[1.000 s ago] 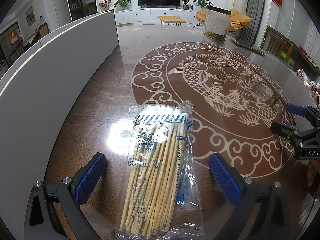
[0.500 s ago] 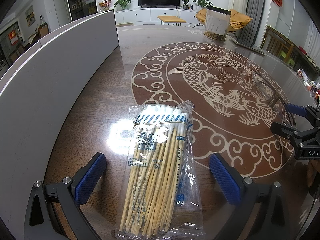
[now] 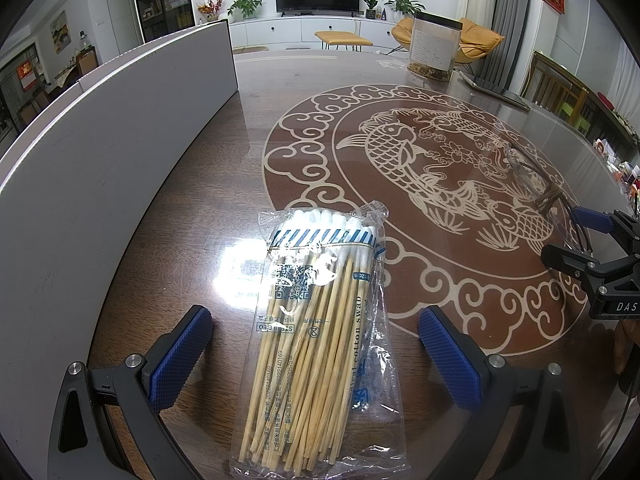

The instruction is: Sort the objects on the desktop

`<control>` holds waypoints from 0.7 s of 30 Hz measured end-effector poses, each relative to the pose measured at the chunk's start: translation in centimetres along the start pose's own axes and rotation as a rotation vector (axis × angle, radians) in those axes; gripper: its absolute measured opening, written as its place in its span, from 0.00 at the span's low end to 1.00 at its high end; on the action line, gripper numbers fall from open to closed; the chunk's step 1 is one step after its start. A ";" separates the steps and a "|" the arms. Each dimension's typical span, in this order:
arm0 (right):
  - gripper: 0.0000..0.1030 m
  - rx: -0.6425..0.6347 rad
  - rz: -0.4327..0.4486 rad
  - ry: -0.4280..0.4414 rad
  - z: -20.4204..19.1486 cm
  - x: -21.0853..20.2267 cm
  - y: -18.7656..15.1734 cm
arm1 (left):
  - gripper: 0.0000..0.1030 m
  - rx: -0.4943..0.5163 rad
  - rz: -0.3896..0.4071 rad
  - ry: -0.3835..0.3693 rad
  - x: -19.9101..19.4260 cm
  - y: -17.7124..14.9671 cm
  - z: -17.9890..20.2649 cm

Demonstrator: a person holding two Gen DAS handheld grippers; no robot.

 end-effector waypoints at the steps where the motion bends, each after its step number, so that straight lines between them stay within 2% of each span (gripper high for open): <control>1: 1.00 0.000 0.000 0.000 0.0 0.0 0.0 | 1.00 0.000 0.000 0.000 0.0 0.0 0.0; 21: 1.00 0.000 0.000 0.000 0.0 0.0 0.0 | 1.00 0.016 -0.004 -0.015 0.0 0.0 0.1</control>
Point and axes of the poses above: each gripper's, at about its wrist camera, not at the fingertips, and x roughly the way its jaws point, z to its right, y to its top, the point moved 4 cm from there along x, roughly the way its jaws point, and after that the axes turned 6 degrees about x, right-handed, at the moved point
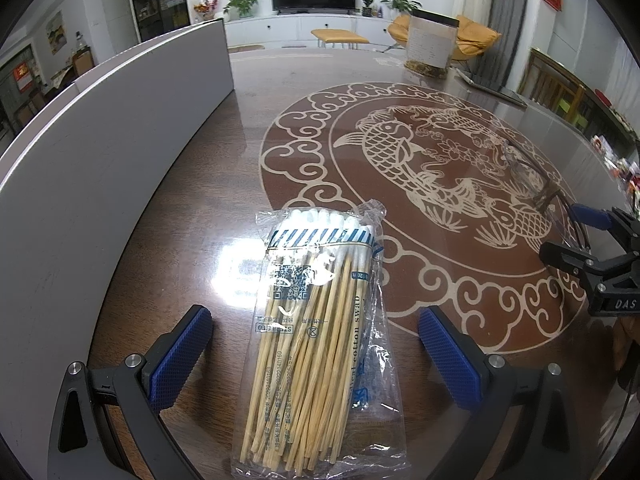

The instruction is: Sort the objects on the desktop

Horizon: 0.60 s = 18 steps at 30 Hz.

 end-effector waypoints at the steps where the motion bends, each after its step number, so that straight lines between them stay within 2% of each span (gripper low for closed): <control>1: 1.00 0.000 0.000 0.000 0.0 0.0 0.0 | 0.98 0.007 0.004 -0.003 0.0 0.0 0.1; 2: 1.00 0.000 0.000 0.000 0.0 0.0 0.0 | 0.77 0.028 0.028 -0.014 -0.4 0.1 0.4; 4: 1.00 -0.001 -0.001 0.000 0.0 0.0 0.0 | 0.52 0.056 0.052 -0.022 -0.9 0.3 0.9; 5: 1.00 -0.006 -0.026 0.000 0.0 0.1 0.2 | 0.43 0.059 0.054 -0.036 -1.0 0.3 1.1; 7: 1.00 -0.007 -0.054 0.000 0.0 0.3 0.3 | 0.38 0.055 0.059 -0.040 -1.3 0.1 1.1; 8: 0.98 -0.006 -0.108 0.007 -0.1 0.5 0.7 | 0.37 0.041 0.060 -0.051 -1.4 0.1 0.9; 9: 0.93 -0.025 -0.126 0.002 -0.3 0.4 1.0 | 0.36 0.026 0.060 -0.063 -1.4 0.0 0.8; 10: 0.71 -0.034 -0.128 0.005 -0.5 0.2 1.2 | 0.35 0.013 0.060 -0.075 -1.5 0.0 0.7; 11: 0.31 -0.034 -0.128 0.005 -0.5 0.2 1.2 | 0.35 0.001 0.059 -0.086 -1.6 -0.1 0.5; 13: 0.20 -0.021 -0.162 -0.003 -0.4 -0.2 1.8 | 0.34 -0.019 0.054 -0.104 -1.8 -0.3 0.2; 15: 0.19 -0.017 -0.166 -0.006 -0.4 -1.0 2.4 | 0.34 -0.033 0.051 -0.124 -2.2 -0.6 -0.1; 16: 0.07 -0.012 -0.143 0.008 -0.6 -2.3 3.2 | 0.34 -0.034 0.054 -0.127 -2.5 -0.6 -0.2; 18: 0.07 0.008 -0.110 0.040 -0.9 -4.0 4.0 | 0.34 -0.032 0.076 -0.138 -3.5 -0.4 -0.4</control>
Point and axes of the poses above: each gripper's, at about its wrist camera, not at the fingertips, and x roughly the way its jaws point, z to its right, y to its top, the point moved 4 cm from there along x, roughly the way its jaws point, and after that the axes turned 6 degrees about x, right-handed, at the moved point
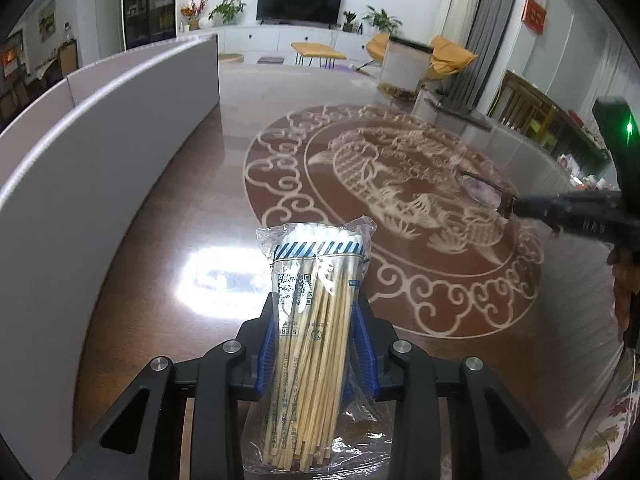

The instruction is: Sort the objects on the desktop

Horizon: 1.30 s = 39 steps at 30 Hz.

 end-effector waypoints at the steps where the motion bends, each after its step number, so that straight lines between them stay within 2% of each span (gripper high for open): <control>1: 0.07 -0.010 0.011 0.007 -0.3 -0.7 0.2 | 0.34 0.002 0.012 -0.003 -0.5 0.1 0.0; 4: 0.07 -0.039 0.014 0.017 -1.1 -1.7 0.6 | 0.34 0.010 0.049 0.000 -2.3 0.3 0.1; 12: 0.07 -0.072 0.032 0.058 -2.7 -2.4 0.7 | 0.34 0.008 0.090 -0.017 -5.1 -0.3 0.3; 16: 0.07 -0.105 -0.025 0.043 -3.0 -0.6 -0.7 | 0.34 0.010 0.086 -0.016 -5.4 -0.6 0.3; 18: 0.11 -0.130 -0.053 0.024 -3.2 0.4 -1.8 | 0.34 0.004 0.082 -0.019 -5.2 -0.6 0.2; 20: 0.31 -0.136 -0.082 0.022 -3.3 1.3 -2.4 | 0.34 -0.001 0.079 -0.020 -5.0 -0.6 0.1; 21: 0.50 -0.136 -0.094 0.017 -3.3 1.7 -2.5 | 0.34 -0.003 0.077 -0.021 -4.8 -0.6 0.0; 22: 0.60 -0.147 -0.106 0.007 -3.4 2.4 -2.5 | 0.34 -0.005 0.076 -0.021 -4.7 -0.6 0.0; 26: 0.61 -0.173 -0.133 -0.029 -3.6 3.7 -2.2 | 0.34 -0.009 0.071 -0.023 -4.5 -0.8 -0.2; 27: 0.62 -0.179 -0.131 -0.061 -3.3 3.9 -2.1 | 0.34 -0.007 0.070 -0.021 -4.6 -0.8 -0.2; 30: 0.62 -0.150 -0.128 -0.033 -3.1 3.6 -2.1 | 0.34 -0.006 0.068 -0.019 -4.6 -0.9 -0.3; 33: 0.62 -0.138 -0.096 -0.002 -2.7 1.8 -2.1 | 0.34 -0.011 0.064 -0.022 -4.5 -0.8 -0.5; 36: 0.63 -0.159 -0.048 -0.051 -1.7 1.2 -1.2 | 0.34 -0.018 0.060 -0.031 -4.2 -0.8 -0.5; 39: 0.67 -0.138 -0.050 -0.066 -0.8 2.0 -0.5 | 0.34 -0.007 0.055 -0.034 -3.9 -0.7 0.0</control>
Point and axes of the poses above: each gripper's, at about its wrist camera, not at the fingertips, and x roughly the way its jaws point, z to its right, y to its top, the point moved 4 cm from there along x, roughly the way its jaws point, and after that the axes turned 6 degrees about x, right-handed, at the moved point
